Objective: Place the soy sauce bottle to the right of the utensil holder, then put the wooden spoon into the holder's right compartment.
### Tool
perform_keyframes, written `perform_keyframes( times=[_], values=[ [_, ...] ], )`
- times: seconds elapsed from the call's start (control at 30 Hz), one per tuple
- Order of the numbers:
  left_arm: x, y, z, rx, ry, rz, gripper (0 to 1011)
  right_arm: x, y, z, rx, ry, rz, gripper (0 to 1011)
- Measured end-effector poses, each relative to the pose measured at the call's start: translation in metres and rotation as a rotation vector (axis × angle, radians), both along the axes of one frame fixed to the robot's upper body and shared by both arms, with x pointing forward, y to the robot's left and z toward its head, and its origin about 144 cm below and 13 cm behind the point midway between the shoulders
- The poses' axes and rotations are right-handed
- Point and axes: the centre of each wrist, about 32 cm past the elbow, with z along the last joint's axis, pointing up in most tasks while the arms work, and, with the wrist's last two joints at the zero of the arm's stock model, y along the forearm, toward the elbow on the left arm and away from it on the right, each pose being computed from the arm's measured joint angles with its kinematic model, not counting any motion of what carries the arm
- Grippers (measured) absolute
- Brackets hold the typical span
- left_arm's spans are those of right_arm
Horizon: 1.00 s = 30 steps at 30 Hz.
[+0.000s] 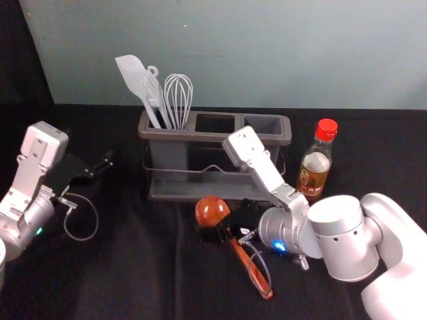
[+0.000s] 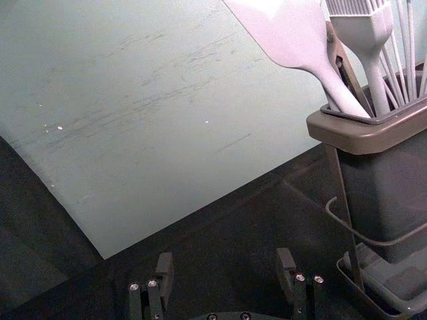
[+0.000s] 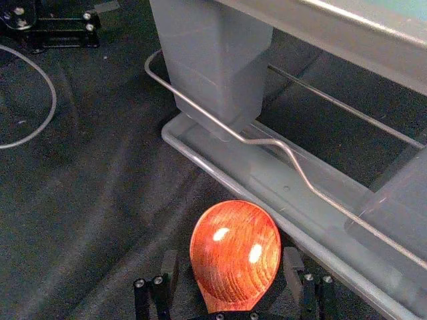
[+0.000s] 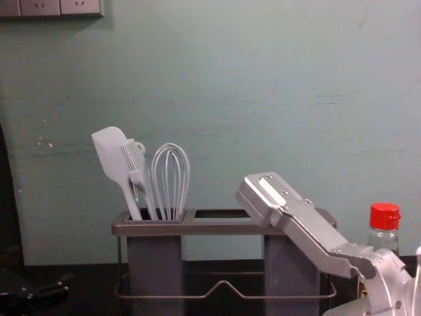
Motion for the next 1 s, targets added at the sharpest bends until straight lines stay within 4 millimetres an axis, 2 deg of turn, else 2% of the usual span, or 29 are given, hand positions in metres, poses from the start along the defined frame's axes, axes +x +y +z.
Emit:
perform_keyframes(
  times=[1.0],
  values=[
    [0.0000,0.0000,0.0000,0.000,0.000,0.000,1005,0.0037,0.0032,-0.0041,-0.025,-0.025,0.007,1000]
  ],
)
